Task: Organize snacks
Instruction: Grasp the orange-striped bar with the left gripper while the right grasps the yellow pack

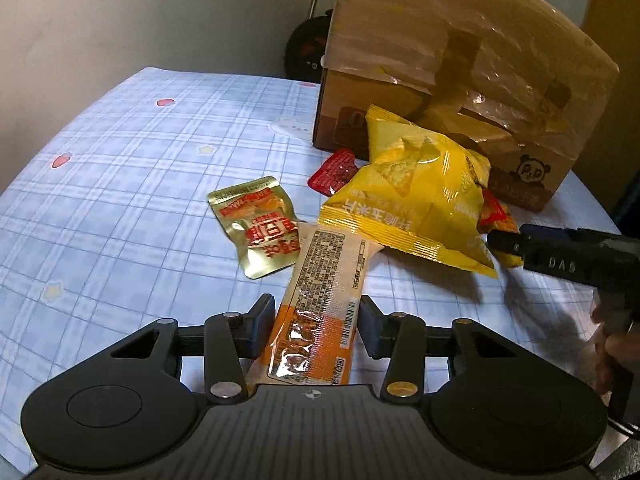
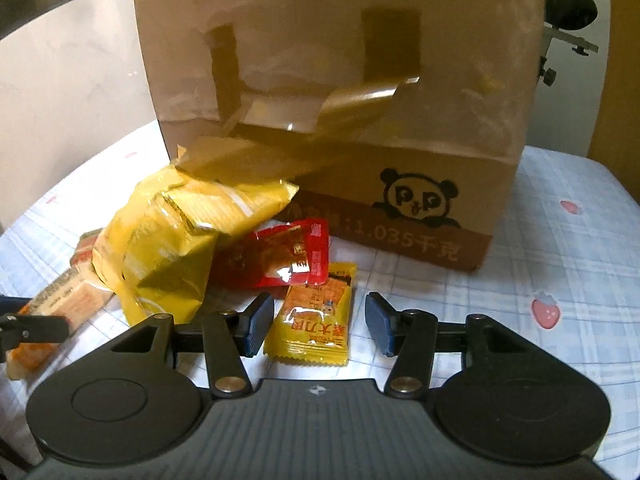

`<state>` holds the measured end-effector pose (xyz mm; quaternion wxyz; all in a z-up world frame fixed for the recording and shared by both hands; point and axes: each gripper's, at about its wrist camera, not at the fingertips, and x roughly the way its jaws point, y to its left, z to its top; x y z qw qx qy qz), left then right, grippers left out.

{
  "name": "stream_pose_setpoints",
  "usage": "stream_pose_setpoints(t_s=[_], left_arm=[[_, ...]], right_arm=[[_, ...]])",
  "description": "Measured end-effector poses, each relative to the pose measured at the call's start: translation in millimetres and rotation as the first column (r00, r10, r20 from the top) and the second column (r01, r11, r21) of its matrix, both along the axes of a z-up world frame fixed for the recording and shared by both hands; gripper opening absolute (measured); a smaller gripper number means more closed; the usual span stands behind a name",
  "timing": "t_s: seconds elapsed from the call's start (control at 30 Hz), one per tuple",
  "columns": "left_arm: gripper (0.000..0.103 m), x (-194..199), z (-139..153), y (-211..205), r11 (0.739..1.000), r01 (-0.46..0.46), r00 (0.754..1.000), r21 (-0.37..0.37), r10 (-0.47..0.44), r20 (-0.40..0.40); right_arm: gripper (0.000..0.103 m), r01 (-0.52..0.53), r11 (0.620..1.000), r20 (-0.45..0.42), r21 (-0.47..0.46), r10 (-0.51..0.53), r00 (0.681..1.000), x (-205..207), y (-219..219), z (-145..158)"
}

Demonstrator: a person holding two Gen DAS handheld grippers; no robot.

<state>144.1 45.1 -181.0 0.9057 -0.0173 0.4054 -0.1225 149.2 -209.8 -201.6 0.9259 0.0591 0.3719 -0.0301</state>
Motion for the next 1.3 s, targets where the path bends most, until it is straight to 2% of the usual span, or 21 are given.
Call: stream_pose_setpoints(t_s=[0.13,0.27,0.33,0.6,0.8,1.0,1.17,1.3], left_arm=[[0.047,1.7,-1.2,-2.6,1.0,-0.007,1.0,0.008,0.007,0.008],[0.047,1.1,-1.7,-5.1,1.0,-0.003,1.0,0.027,0.003,0.016],[0.047,2.2,-3.1,-5.3,1.0,-0.001,1.0,0.027,0.0,0.021],[0.047,0.1,-3.0,-2.8,1.0,0.0,1.0,0.02,0.0,0.026],[0.043,-0.1,-0.2,3.2,1.0,-0.023,0.999,-0.015,0.024,0.021],[0.042,-7.6,9.7,10.3,0.997,-0.07,0.995,-0.034,0.072,0.073],[0.042,-16.3,21.5,19.1,0.989,-0.13,0.982,-0.068,0.138,0.13],[0.042,-20.4,29.1,23.5,0.986,-0.146,0.976,-0.079,0.157,0.151]], right_arm=[[0.057,-0.022,0.998,0.005,-0.057,0.022,1.0,1.5,9.1,-3.9],[0.045,-0.027,0.998,0.017,-0.057,0.028,0.999,-0.1,8.3,-5.1],[0.043,-0.025,0.998,0.024,-0.053,0.026,0.999,-2.1,6.6,-5.3],[0.043,-0.048,0.996,0.049,-0.081,0.052,0.997,-11.4,16.0,-2.0],[0.043,-0.007,0.999,0.083,-0.031,0.01,0.996,-19.9,3.4,1.8],[0.042,-0.011,1.0,0.098,-0.024,0.013,0.995,-20.2,4.1,3.1],[0.042,-0.068,0.997,0.069,-0.031,0.07,0.995,-14.9,11.0,0.6],[0.042,-0.106,0.994,0.056,-0.04,0.108,0.993,-12.4,16.0,-0.9]])
